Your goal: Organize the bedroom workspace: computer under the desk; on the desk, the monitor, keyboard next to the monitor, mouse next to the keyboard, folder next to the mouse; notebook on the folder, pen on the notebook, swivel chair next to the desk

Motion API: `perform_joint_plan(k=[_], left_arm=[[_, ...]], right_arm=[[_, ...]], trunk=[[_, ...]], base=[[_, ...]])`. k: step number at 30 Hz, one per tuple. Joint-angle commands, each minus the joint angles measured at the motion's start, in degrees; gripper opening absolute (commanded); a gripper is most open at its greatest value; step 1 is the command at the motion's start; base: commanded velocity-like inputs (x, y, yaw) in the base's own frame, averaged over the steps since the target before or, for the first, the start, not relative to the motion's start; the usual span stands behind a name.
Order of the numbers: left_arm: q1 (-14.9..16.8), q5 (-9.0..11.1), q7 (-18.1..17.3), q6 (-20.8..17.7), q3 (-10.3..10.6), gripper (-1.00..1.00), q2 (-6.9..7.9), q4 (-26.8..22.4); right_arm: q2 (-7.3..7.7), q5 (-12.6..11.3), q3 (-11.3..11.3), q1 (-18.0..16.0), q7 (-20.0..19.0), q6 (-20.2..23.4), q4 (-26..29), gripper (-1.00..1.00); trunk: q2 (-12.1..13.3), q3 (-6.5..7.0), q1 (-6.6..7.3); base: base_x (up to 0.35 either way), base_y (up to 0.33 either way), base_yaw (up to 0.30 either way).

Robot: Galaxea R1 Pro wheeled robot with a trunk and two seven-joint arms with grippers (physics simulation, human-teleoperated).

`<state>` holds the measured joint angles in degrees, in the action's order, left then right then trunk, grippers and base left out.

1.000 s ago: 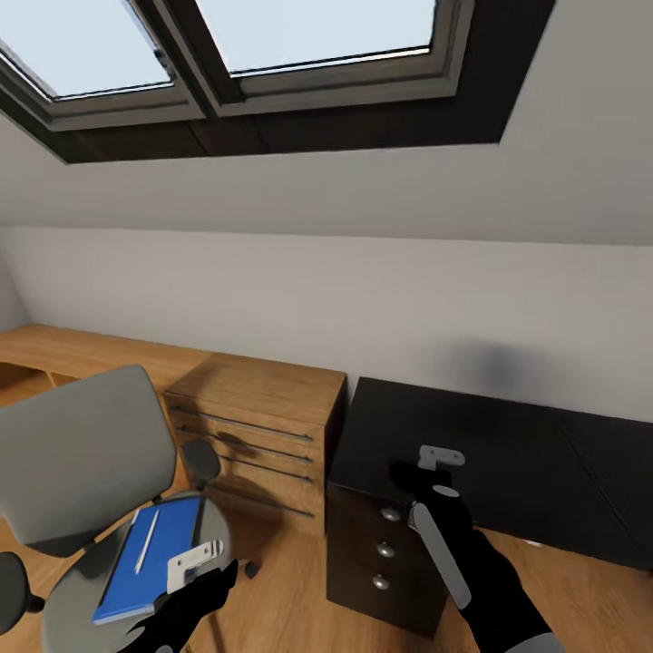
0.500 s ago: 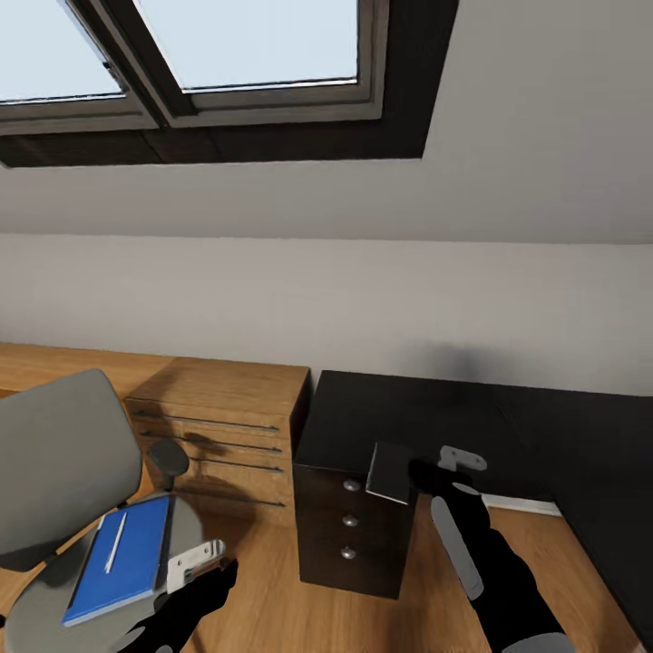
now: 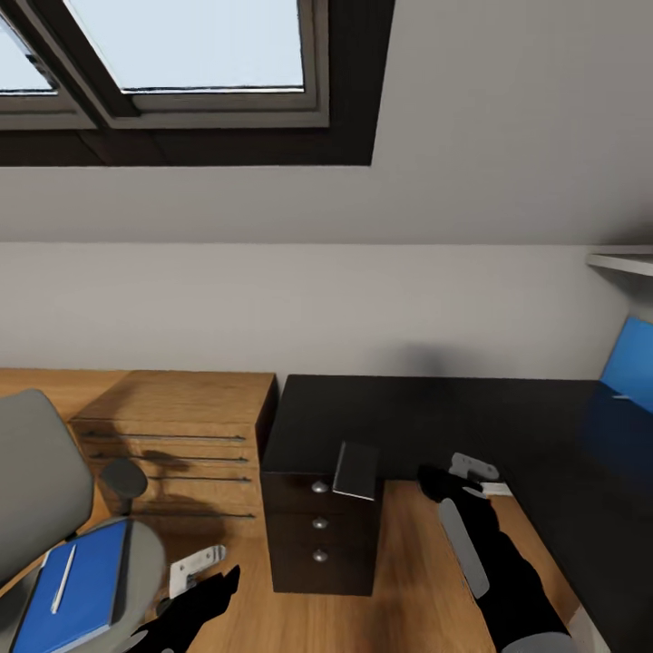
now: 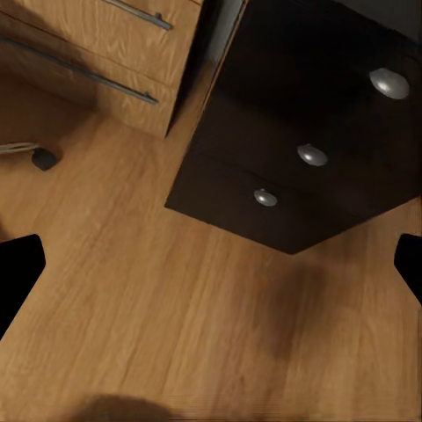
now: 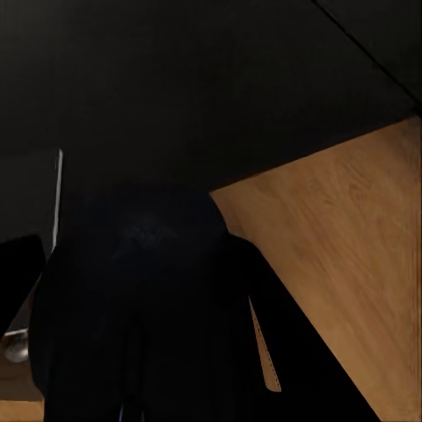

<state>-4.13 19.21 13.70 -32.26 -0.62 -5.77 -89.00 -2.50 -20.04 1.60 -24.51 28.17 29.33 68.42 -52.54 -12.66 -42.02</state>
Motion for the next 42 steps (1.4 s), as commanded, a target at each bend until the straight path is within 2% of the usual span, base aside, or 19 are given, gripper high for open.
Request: perform_joint_plan(k=[1, 4, 7, 10, 13, 15, 17, 18, 20, 23, 28, 31, 33, 40, 42], left_arm=[[0.0, 0.6, 0.4, -0.2, -0.1, 1.00, -0.03, 0.2], [0.0, 0.6, 0.4, -0.1, -0.4, 1.00, 0.19, 2.8], [0.0, 0.5, 0.4, 0.1, -1.3, 1.00, 0.53, 8.2], [0.0, 0.3, 0.3, 0.4, -5.0, 1.00, 1.05, 15.8], [0.0, 0.1, 0.4, 1.2, -6.5, 1.00, 1.15, 22.3], [0.0, 0.1, 0.4, 2.4, -6.7, 1.00, 1.17, 24.7], [0.0, 0.0, 0.4, 6.3, -6.9, 1.00, 1.19, 29.1], [0.0, 0.0, 0.4, 10.3, -6.9, 1.00, 1.19, 32.8], [0.0, 0.0, 0.4, 15.8, -7.0, 1.00, 1.25, 38.0], [0.0, 0.0, 0.4, 20.0, -7.0, 1.00, 1.27, 40.5], [0.0, 0.0, 0.3, 23.0, -7.0, 1.00, 1.29, 42.0], [0.0, -0.1, 0.3, 25.3, -7.0, 1.00, 1.32, 42.3], [0.0, -0.1, 0.3, 27.3, -7.0, 1.00, 1.54, 42.3], [0.0, 0.0, 0.2, 29.5, -7.2, 1.00, 1.63, 42.3], [0.0, 0.0, 0.2, 29.6, -7.2, 1.00, 1.64, 42.3]], right_arm=[[-0.03, -0.8, -0.5, 0.0, 0.6, -0.1, 0.0, -1.00], [0.08, -0.8, -2.2, 0.0, 0.6, -0.6, -0.1, -1.00], [0.07, -0.8, -3.6, -0.1, 0.5, -0.8, -0.1, -1.00], [0.05, -0.8, -4.2, -0.1, 0.5, -0.9, -0.1, -1.00], [0.04, -0.8, -4.3, 0.0, 0.6, -0.9, -0.1, -1.00], [0.04, -0.8, -4.3, 0.0, 0.6, -0.9, -0.1, -1.00], [0.04, -0.8, -4.3, 0.0, 0.6, -0.9, -0.1, -1.00], [0.07, -0.8, -4.3, -0.1, 0.6, -0.9, -0.1, -1.00], [0.10, -0.8, -4.3, -0.1, 0.6, -0.9, -0.1, -1.00], [0.12, -0.8, -4.4, -0.1, 0.5, -0.9, -0.1, -1.00], [0.12, -0.7, -4.4, -0.1, 0.6, -0.9, -0.6, -1.00], [-0.02, -0.7, -4.3, -0.1, 0.6, -1.4, -2.1, -1.00], [0.08, -0.8, -4.5, -0.2, 0.6, -3.5, -6.4, -1.00], [0.23, -0.7, -5.0, -0.3, 0.8, -8.4, -9.8, -1.00], [0.27, -0.7, -6.5, -0.4, 2.4, -9.4, -10.7, -1.00]], trunk=[[-0.1, -0.02, -0.01], [-0.1, 0.14, -0.01], [-0.1, 0.30, -0.01], [-0.1, 0.46, -0.01], [-0.1, 0.61, -0.01], [-0.1, 0.72, -0.01], [-0.1, 0.82, -0.01], [-0.1, 0.88, -0.01], [-0.1, 0.98, -0.01], [-0.1, 1.14, -0.01], [-0.1, 1.40, -0.01], [-0.1, 1.43, -0.01], [-0.1, 1.43, -0.01], [-0.1, 1.43, -0.01], [-0.1, 1.43, -0.01]], base=[[0.000, 0.000, -0.269], [0.000, 0.000, -0.269], [0.000, 0.000, -0.269], [0.000, 0.000, -0.269], [0.000, 0.000, -0.269], [0.000, 0.000, -0.269], [0.000, 0.000, -0.269], [0.000, 0.000, -0.269], [0.000, 0.000, -0.269], [0.000, 0.000, -0.269], [0.000, 0.000, -0.255], [0.000, 0.000, -0.053], [0.000, 0.000, -0.008], [0.000, 0.000, -0.001], [0.000, 0.000, 0.000]])
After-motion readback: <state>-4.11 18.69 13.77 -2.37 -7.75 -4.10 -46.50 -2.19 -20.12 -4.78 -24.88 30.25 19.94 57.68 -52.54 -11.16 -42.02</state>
